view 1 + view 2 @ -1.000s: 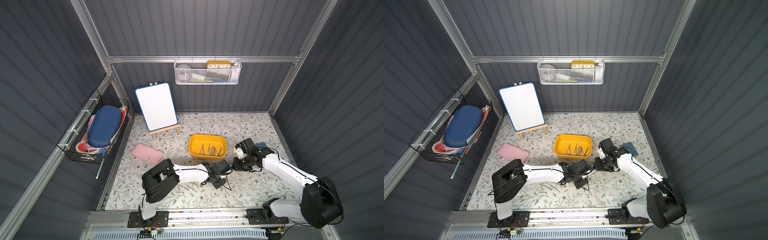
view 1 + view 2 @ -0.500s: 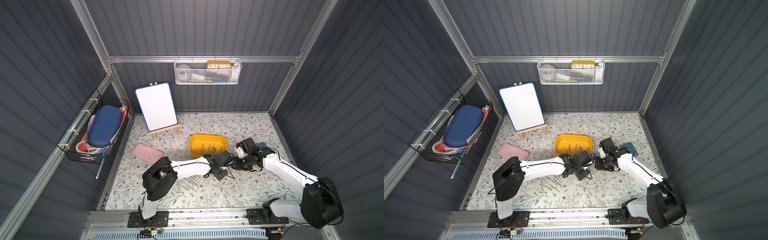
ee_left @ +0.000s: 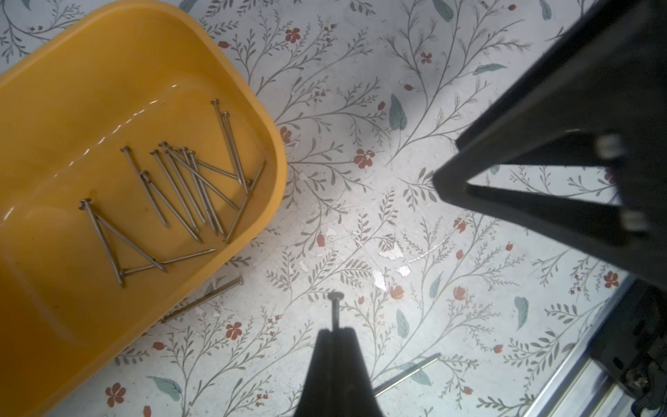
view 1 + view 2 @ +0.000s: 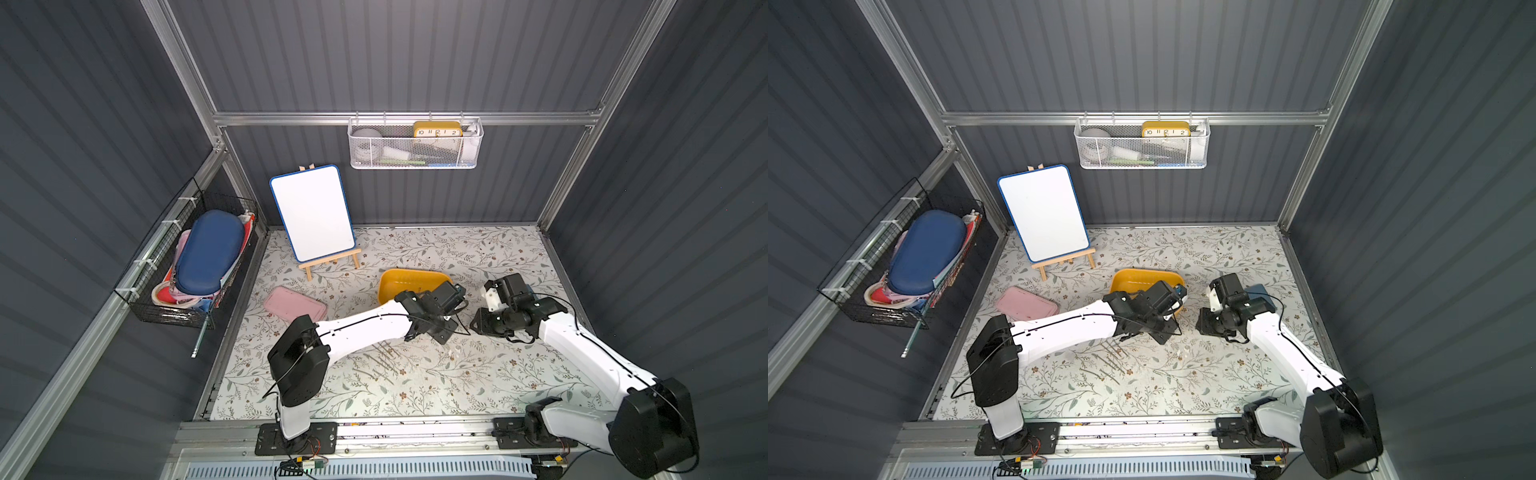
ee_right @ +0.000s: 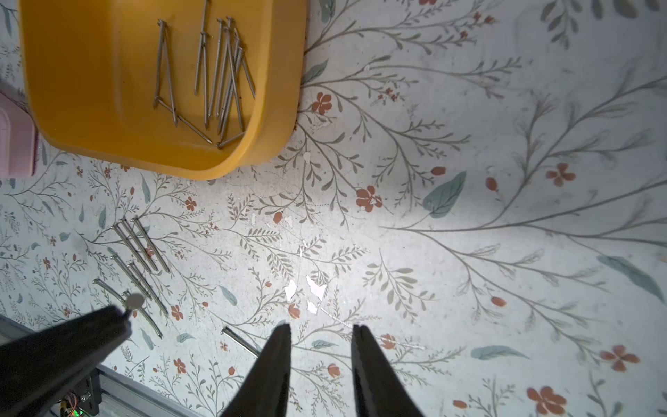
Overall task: Put the nails on the desktop into the storage box
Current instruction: Pick up the nail from the center of the board, then place the nail in the storage box.
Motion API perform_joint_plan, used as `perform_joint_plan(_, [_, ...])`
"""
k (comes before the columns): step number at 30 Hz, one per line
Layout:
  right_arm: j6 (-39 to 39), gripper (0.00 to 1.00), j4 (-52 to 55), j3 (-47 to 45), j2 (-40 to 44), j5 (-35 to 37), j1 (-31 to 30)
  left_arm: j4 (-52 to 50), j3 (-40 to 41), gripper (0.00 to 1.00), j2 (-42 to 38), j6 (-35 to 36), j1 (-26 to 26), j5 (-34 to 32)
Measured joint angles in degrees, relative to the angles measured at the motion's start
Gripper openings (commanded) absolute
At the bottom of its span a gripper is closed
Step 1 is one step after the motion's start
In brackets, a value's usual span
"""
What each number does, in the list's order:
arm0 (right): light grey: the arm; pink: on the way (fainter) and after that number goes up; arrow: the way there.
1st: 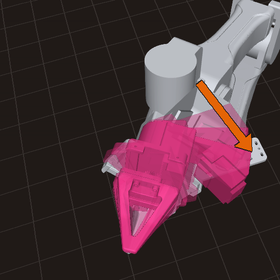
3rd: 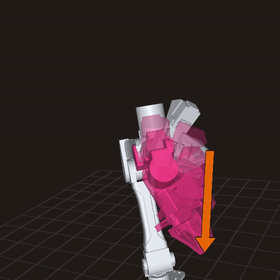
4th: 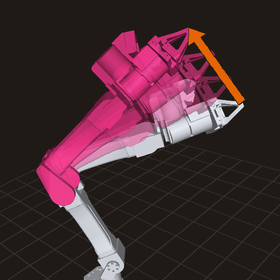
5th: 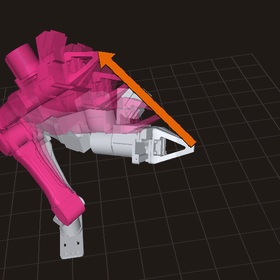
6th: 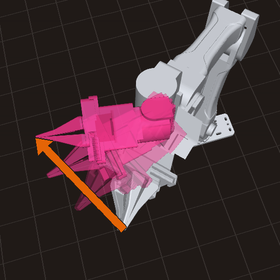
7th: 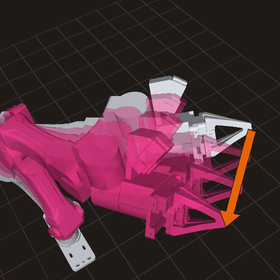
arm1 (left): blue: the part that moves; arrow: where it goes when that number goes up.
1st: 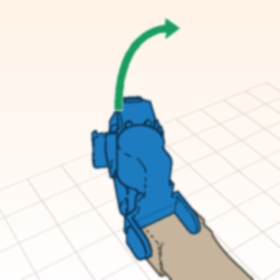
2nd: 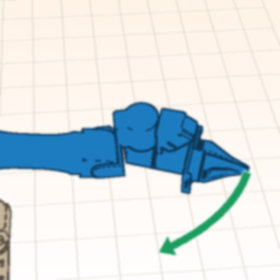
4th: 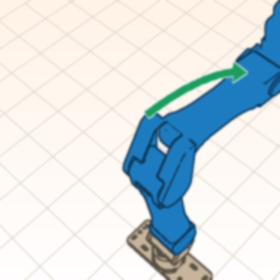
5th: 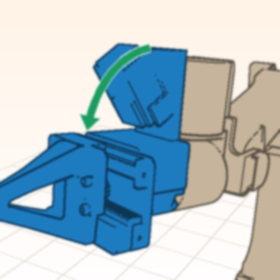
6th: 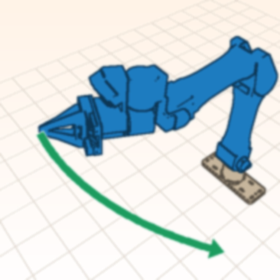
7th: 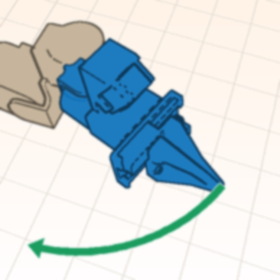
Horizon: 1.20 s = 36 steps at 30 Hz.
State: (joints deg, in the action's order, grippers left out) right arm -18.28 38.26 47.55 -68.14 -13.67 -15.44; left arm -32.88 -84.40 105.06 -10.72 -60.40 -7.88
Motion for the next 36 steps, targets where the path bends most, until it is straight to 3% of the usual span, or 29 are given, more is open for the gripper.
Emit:
perform_joint_plan(6, [-0.5,0.35,0.8,0.9,1.4,0.0,4.6,-0.9,-2.4,0.0,0.8,-0.6,7.1,1.1])
perform_joint_plan(13, [-1.2,0.35,0.8,0.5,0.4,-1.8,6.1,-2.1,-16.5,0.0,9.7,-1.8,19.4,1.4])
perform_joint_plan(16, [-1.2,0.35,0.8,0.4,-0.2,-2.2,6.3,-2.4,-19.4,0.0,14.1,-2.8,22.2,1.2])
perform_joint_plan(21, [-1.1,0.35,0.8,0.4,-0.8,-2.8,6.4,-3.8,-18.3,0.0,18.1,-5.0,23.6,1.5])
perform_joint_plan(33, [-0.7,0.35,-0.4,0.3,-5.6,-7.6,6.3,-3.3,-12.5,0.0,18.1,-8.8,25.1,1.3])
perform_joint_plan(36, [-0.7,0.36,-0.9,-0.1,-5.5,-8.2,5.4,-3.0,-12.3,0.16,18.1,-9.5,25.3,0.8])
